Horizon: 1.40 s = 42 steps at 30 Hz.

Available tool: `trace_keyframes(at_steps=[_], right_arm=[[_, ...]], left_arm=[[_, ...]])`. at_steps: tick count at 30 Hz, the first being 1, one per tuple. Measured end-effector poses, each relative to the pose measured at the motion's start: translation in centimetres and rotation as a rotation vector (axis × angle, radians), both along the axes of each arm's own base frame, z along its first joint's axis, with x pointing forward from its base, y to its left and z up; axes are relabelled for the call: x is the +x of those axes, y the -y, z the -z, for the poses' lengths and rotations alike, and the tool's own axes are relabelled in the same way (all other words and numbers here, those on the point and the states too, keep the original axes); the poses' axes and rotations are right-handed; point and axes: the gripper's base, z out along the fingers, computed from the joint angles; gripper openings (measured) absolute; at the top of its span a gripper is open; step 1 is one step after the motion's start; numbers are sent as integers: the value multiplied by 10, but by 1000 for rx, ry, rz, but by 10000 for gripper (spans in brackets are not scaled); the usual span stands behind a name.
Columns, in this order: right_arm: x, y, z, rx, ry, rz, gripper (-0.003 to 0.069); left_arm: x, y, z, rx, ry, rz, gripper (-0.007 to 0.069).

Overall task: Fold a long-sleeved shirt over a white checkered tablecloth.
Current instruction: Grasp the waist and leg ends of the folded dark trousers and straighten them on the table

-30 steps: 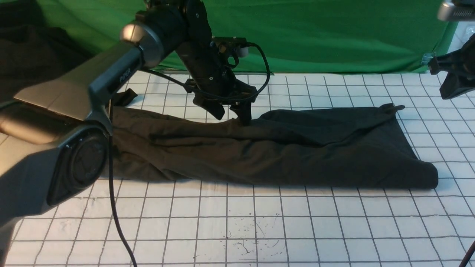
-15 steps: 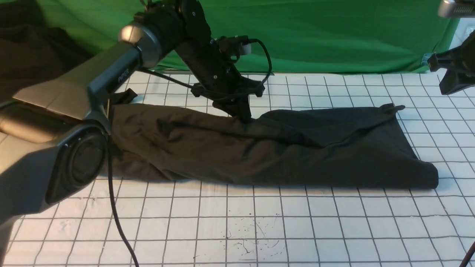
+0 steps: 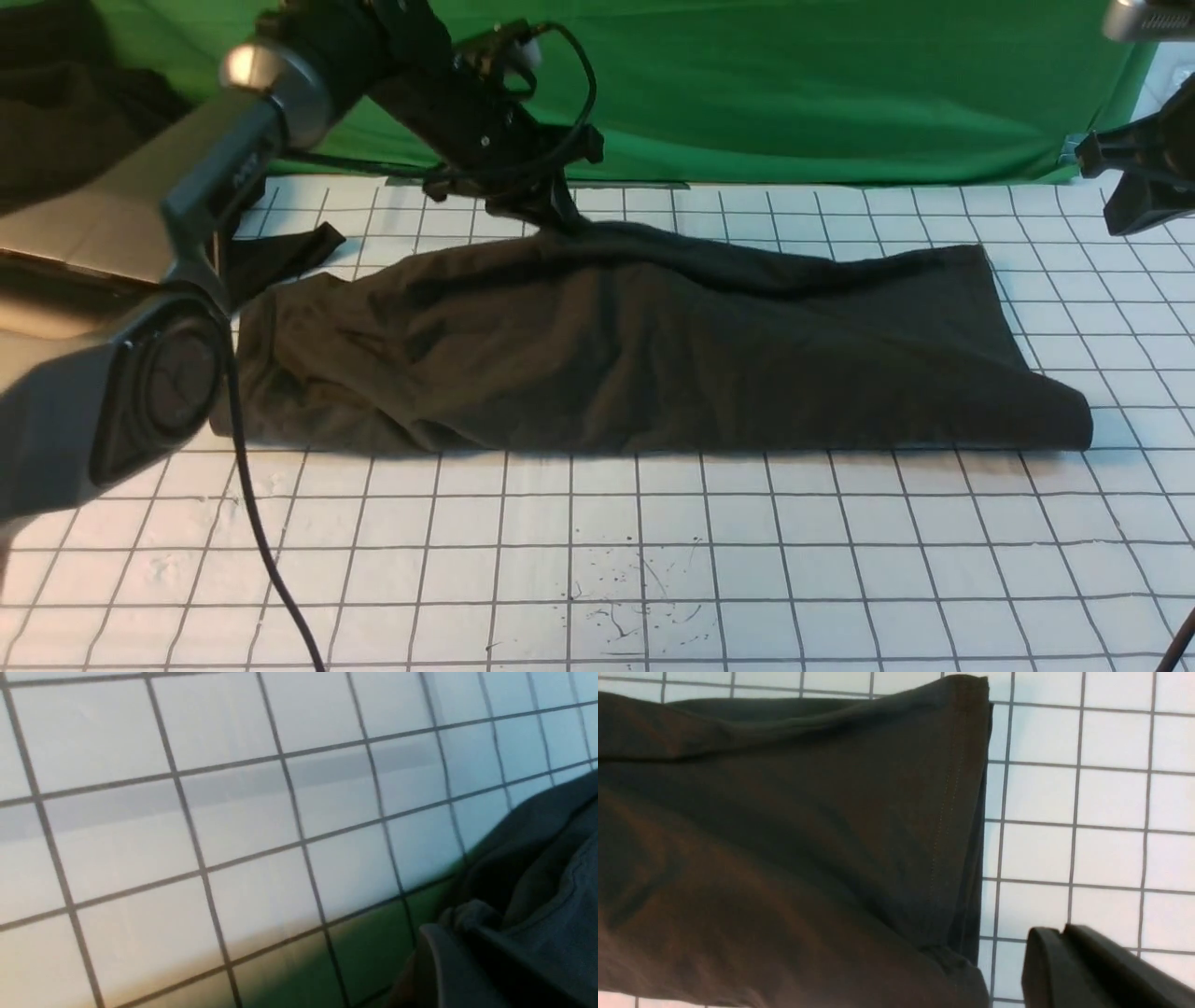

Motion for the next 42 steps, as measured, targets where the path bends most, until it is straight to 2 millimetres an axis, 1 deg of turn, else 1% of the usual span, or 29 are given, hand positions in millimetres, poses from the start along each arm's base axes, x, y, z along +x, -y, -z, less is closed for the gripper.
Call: trace_keyframes(at_steps=[2,3,4,5,6,7,8,9,10,11,12,13,14,16,17,18,20,21,22,24,25,27,28,29,30,32,34,38,42], right_arm=[[0,0,0,0,0,0,31],[0,0,0,-1,-4,-1,35],[-1,0,0,-1,-7,-1,36],[-1,0,0,-1,-7,-1,38],[-1,0,1,0,-16,-2,43],[-1,0,1,0,-16,-2,44],[-2,0,1,0,-30,-4,52],[-3,0,1,0,-35,-5,55],[-5,-1,3,2,-66,-8,76],[-7,-1,3,3,-87,-11,94],[-8,-1,4,4,-91,-11,98],[-11,-1,5,7,-131,-12,146],[-12,-1,5,10,-145,-9,167],[-15,-1,8,19,-182,3,247],[-15,-2,9,23,-187,7,254],[-17,-2,10,28,-197,12,284],[-20,-6,18,34,-227,7,319],[-23,-11,28,34,-257,-6,325],[-24,-14,33,32,-267,-15,319],[-22,-26,44,18,-240,-62,245],[-19,-32,48,12,-212,-83,188],[-11,-42,52,6,-123,-110,74],[-6,-46,54,6,-91,-114,48],[-3,-48,56,7,-62,-115,33],[3,-51,63,4,-47,-119,20],[7,-52,75,2,-64,-124,10],[11,-53,100,-5,-146,-132,7],[6,-51,135,-1,-331,-123,6],[-5,-50,140,4,-390,-104,6]], left_arm=[[2,-1,11,21,-22,-20,73],[3,-3,15,45,-24,-25,112],[3,-4,15,61,-19,-27,149],[3,-4,15,65,-18,-27,158],[5,-6,8,86,8,-33,242],[5,-7,7,88,13,-33,253],[6,-8,-4,97,49,-36,328],[6,-8,-8,99,62,-36,349],[6,-9,-32,98,129,-41,442],[5,-10,-45,91,160,-43,479],[4,-10,-51,86,177,-44,497],[-1,-11,-78,72,230,-44,553],[-4,-12,-90,68,246,-41,570],[-15,-14,-112,70,250,-24,587],[-16,-14,-114,68,254,-24,587],[-18,-14,-118,68,249,-19,582],[-21,-14,-119,62,236,-12,540],[-21,-12,-113,52,206,-5,473],[-20,-11,-108,43,185,0,431],[-19,-6,-92,20,132,32,290],[-19,-5,-85,12,110,48,219],[-19,-3,-77,14,91,73,100],[-18,-3,-75,21,87,83,57],[-18,-3,-73,22,83,84,41],[-18,-3,-72,23,78,84,19],[-18,-3,-71,23,74,84,6],[-19,-3,-70,24,71,84,4],[-19,-3,-72,22,74,84,4],[-24,-4,-72,21,53,84,4]])
